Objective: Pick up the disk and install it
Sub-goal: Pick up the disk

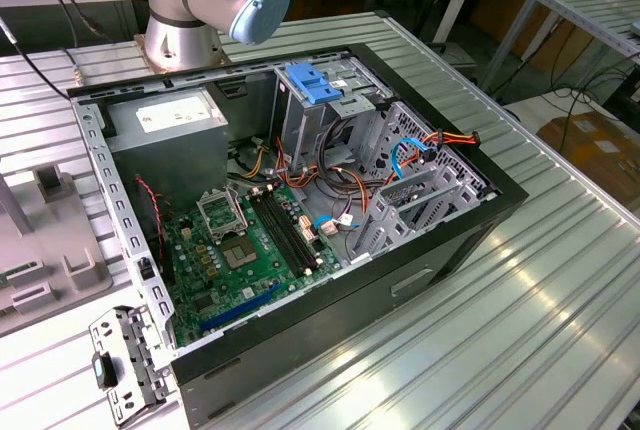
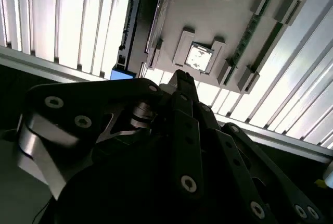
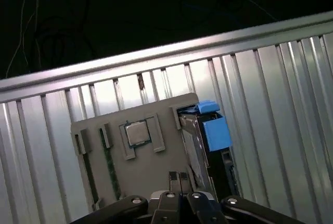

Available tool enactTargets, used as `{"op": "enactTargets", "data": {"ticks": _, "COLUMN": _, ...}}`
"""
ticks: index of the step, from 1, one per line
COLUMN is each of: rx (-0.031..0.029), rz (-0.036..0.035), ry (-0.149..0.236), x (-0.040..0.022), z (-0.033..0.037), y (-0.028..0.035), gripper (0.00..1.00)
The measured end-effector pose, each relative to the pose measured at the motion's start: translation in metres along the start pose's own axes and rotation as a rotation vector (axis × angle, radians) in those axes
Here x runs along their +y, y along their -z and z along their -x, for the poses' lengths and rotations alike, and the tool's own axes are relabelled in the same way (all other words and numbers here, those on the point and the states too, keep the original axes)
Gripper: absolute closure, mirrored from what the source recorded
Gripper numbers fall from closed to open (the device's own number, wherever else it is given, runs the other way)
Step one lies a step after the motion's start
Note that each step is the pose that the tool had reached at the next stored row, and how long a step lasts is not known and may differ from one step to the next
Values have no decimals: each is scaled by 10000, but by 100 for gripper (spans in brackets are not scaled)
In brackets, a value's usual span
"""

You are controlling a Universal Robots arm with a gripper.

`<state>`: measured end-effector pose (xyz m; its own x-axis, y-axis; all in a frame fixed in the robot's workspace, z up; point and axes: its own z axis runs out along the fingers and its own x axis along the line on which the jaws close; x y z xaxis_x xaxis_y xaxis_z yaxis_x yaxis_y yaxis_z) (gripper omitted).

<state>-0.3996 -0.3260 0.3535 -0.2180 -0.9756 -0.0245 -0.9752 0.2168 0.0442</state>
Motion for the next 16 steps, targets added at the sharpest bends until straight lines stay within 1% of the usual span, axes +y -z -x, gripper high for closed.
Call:
{"op": "enactTargets", "data": {"ticks": 1, "rx": 23, "rz": 13, "ry": 520, "x": 0, "z": 0, "y": 0, "gripper": 89}}
{"op": "enactTargets", "data": {"ticks": 2, "rx": 38, "rz": 22, "ry": 845, "x": 0, "z": 0, "y": 0, "gripper": 89}}
{"op": "enactTargets", "data": {"ticks": 3, "rx": 44, "rz": 25, "ry": 998, "x": 0, "z": 0, "y": 0, "gripper": 89}}
{"op": "enactTargets", "data": {"ticks": 16, "rx": 63, "rz": 35, "ry": 1430, "x": 0, "z": 0, "y": 0, "gripper": 89}}
